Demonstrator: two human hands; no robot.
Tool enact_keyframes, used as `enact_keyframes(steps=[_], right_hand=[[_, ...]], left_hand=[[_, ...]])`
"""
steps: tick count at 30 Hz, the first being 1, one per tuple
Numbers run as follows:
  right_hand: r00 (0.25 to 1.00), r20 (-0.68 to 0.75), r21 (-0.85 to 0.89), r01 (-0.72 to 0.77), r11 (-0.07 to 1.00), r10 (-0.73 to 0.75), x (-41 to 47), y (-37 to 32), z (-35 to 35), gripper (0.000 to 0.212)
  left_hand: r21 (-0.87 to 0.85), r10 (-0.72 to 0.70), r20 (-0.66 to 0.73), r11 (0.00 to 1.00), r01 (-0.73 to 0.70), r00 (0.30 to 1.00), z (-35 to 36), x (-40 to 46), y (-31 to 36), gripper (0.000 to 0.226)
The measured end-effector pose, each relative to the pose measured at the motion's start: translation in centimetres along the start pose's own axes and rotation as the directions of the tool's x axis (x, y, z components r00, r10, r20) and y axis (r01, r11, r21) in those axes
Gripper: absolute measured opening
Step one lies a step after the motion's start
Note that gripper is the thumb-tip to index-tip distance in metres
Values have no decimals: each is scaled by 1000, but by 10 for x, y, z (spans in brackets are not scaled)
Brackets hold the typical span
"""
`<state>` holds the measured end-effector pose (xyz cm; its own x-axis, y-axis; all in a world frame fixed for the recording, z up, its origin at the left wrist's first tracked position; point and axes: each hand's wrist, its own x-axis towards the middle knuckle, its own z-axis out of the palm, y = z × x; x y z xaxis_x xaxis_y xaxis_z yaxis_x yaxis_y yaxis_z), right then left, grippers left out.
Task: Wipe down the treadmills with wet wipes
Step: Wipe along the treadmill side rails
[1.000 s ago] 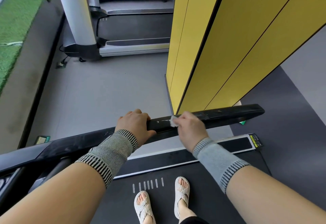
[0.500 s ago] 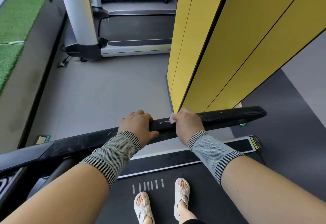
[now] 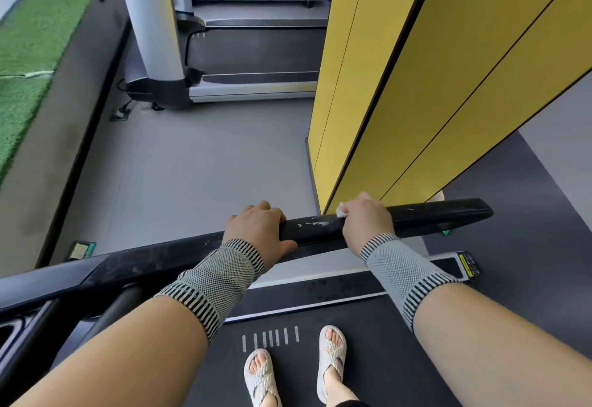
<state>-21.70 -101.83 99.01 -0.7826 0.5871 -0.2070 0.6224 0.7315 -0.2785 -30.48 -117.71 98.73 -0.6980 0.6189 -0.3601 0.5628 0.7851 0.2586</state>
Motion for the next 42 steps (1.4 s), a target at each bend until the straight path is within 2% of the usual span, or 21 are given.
enact_keyframes(steps=[3, 5, 7, 8, 11, 12, 15, 16, 19, 20, 23, 24, 25, 28, 29, 32, 33, 35, 37, 38, 42], right_hand=[[966, 95, 41, 239, 970, -242, -17, -17, 10, 29], [988, 83, 49, 124, 991, -128, -8, -2, 5, 33], [1000, -8, 49, -4, 999, 4, -6, 9, 5, 33], [999, -38, 66, 16, 998, -14, -13, 5, 9, 33], [953, 18, 77, 299, 951, -301, -35, -16, 24, 29], [956, 11, 89, 291, 952, -294, -34, -13, 23, 28], [995, -98, 117, 34, 993, -22, -22, 11, 18, 27], [993, -118, 124, 24, 992, -9, -24, 9, 18, 27], [957, -32, 93, 289, 953, -287, -40, -12, 27, 24], [954, -34, 100, 299, 949, -297, -38, -8, 26, 24], [990, -141, 154, 3, 988, 18, -23, 18, 19, 24], [984, -163, 166, -38, 985, 65, -25, 18, 20, 24], [987, -157, 149, 4, 989, 19, -29, 8, 22, 23], [951, -67, 123, 308, 943, -302, -45, -19, 33, 22], [954, -48, 112, 301, 947, -298, -40, -15, 28, 24], [995, -94, 75, -34, 997, 41, -16, 18, 14, 27], [992, -107, 71, -67, 995, 74, -17, 19, 13, 27], [991, -59, 37, 122, 992, -120, -26, -5, 17, 26], [946, 23, 24, 324, 946, -324, -33, -21, 22, 28], [947, 42, 16, 318, 948, -319, -28, -19, 19, 29], [1000, -26, -8, 14, 1000, -15, -6, 9, 5, 30]], left_hand=[[1, -8, 2, 1000, 8, 1000, 0, 1, -1, 52], [8, -3, 7, 1000, 3, 1000, -1, 1, 0, 52], [5, 0, -3, 1000, 0, 1000, 0, 0, 0, 52], [1, 0, -7, 1000, 0, 1000, 0, 0, 0, 52], [2, -4, 8, 1000, 4, 1000, -1, 1, -1, 52], [7, -3, 14, 1000, 2, 1000, -1, 0, 0, 52], [5, 3, 3, 1000, -3, 1000, -2, -1, 0, 52], [0, 3, -1, 1000, -3, 1000, -1, -1, 0, 52], [-4, 0, 5, 1000, 0, 1000, -1, -1, 0, 52], [-1, 0, 9, 1000, 1, 1000, -1, -1, 0, 51], [-3, 2, -5, 1000, -2, 1000, -1, -2, 0, 51], [-8, 1, -9, 1000, -2, 1000, -1, -2, 0, 52], [-13, 0, -6, 1000, 0, 1000, -1, -1, 0, 52], [-11, -4, -3, 1000, 4, 1000, -1, -1, 0, 52], [-6, -3, -5, 1000, 3, 1000, -1, -1, 0, 52], [1, 6, 10, 1000, -6, 1000, -2, -2, 0, 53], [4, 10, 19, 1000, -10, 1000, -2, -2, -1, 54], [12, 15, 37, 1000, -16, 999, -5, -2, -1, 55], [32, 7, 45, 999, -9, 999, -7, -3, -3, 57], [47, 0, 50, 999, -3, 999, -9, -4, -6, 58], [58, -25, 54, 998, 22, 998, -11, -8, -17, 55]])
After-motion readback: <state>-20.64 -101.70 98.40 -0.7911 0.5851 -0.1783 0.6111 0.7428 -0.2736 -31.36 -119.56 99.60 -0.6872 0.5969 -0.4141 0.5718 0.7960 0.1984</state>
